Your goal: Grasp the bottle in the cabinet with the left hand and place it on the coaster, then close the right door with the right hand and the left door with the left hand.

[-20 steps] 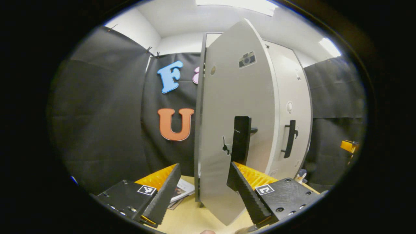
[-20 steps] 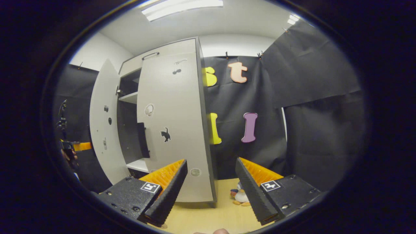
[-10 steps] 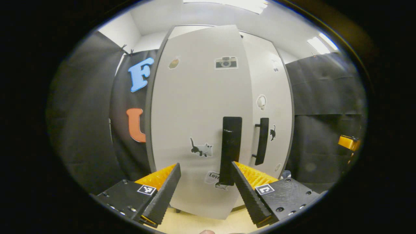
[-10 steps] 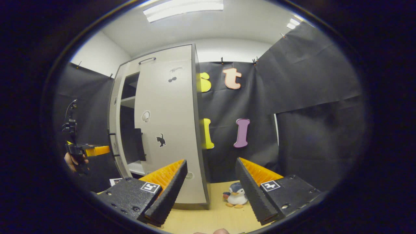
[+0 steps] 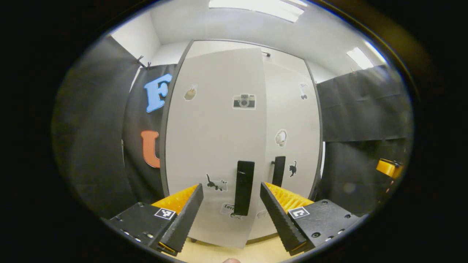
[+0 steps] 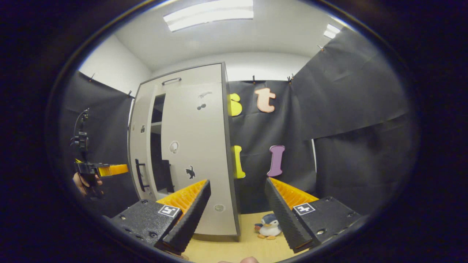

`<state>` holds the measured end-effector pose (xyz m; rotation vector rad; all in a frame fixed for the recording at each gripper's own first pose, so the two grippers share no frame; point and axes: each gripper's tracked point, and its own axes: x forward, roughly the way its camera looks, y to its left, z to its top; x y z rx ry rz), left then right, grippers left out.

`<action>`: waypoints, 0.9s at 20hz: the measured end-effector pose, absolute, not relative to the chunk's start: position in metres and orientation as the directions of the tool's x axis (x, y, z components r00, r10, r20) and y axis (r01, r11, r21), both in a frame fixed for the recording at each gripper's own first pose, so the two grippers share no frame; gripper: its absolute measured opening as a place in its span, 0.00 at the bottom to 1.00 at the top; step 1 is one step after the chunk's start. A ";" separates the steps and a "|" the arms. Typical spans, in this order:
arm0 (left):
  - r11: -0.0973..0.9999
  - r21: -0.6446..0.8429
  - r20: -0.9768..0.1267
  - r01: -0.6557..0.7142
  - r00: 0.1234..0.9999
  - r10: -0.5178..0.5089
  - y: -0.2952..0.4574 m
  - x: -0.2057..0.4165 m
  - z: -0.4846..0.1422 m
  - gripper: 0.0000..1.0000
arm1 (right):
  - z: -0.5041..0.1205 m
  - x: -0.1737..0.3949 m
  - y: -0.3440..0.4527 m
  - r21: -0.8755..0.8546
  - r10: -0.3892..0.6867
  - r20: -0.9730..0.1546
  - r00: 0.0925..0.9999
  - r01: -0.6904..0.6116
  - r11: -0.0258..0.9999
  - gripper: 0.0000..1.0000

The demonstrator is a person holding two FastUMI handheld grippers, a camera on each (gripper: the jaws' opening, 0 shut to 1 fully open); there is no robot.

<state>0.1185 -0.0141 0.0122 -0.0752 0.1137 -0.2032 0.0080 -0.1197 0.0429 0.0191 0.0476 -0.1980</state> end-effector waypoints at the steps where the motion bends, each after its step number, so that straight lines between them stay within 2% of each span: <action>1: 0.980 -0.078 -0.098 0.183 0.977 -0.190 -0.008 0.114 0.019 1.00 | 0.049 0.010 -0.116 0.007 -0.190 -0.040 0.981 0.191 0.982 0.98; 4: 0.989 -0.030 -0.055 0.144 0.988 -0.146 0.007 0.102 0.043 1.00 | 0.069 0.015 -0.101 0.015 -0.148 -0.001 0.989 0.148 0.989 0.98; 5: 0.992 -0.011 -0.054 0.126 0.991 -0.126 0.013 0.099 0.048 1.00 | 0.072 0.017 -0.097 0.019 -0.137 0.007 0.991 0.137 0.990 0.94; 10: 0.996 -0.012 -0.053 0.083 0.995 -0.084 0.024 0.073 0.073 1.00 | 0.100 0.025 -0.082 0.004 -0.105 0.056 0.993 0.105 0.994 0.98; 11: 0.998 -0.013 -0.066 0.065 0.996 -0.066 0.031 0.068 0.075 0.92 | 0.102 0.025 -0.083 -0.021 -0.121 0.056 0.991 0.122 0.992 0.98; 13: 1.000 -0.006 -0.101 0.030 0.994 -0.030 0.043 0.057 0.076 1.00 | 0.108 0.028 -0.077 -0.077 -0.119 0.062 0.991 0.124 0.989 0.98; 14: 1.000 -0.014 -0.100 0.024 0.995 -0.026 0.047 0.052 0.080 0.99 | 0.113 0.029 -0.072 -0.095 -0.109 0.072 0.991 0.116 0.989 0.98; 15: 0.999 -0.027 -0.092 0.018 0.996 -0.020 0.050 0.047 0.087 0.92 | 0.117 0.029 -0.067 -0.106 -0.098 0.082 0.992 0.106 0.989 0.94; 16: 0.999 -0.036 -0.082 0.006 0.997 -0.009 0.054 0.042 0.093 0.96 | 0.122 0.029 -0.064 -0.114 -0.093 0.091 0.991 0.104 0.988 0.98; 17: 0.999 -0.040 -0.069 -0.012 0.998 0.009 0.061 0.036 0.099 0.96 | 0.126 0.029 -0.062 -0.120 -0.090 0.098 0.991 0.102 0.988 0.94; 18: 0.999 -0.038 -0.054 -0.028 0.998 0.026 0.066 0.030 0.106 0.96 | 0.130 0.029 -0.058 -0.122 -0.085 0.105 0.991 0.097 0.988 0.98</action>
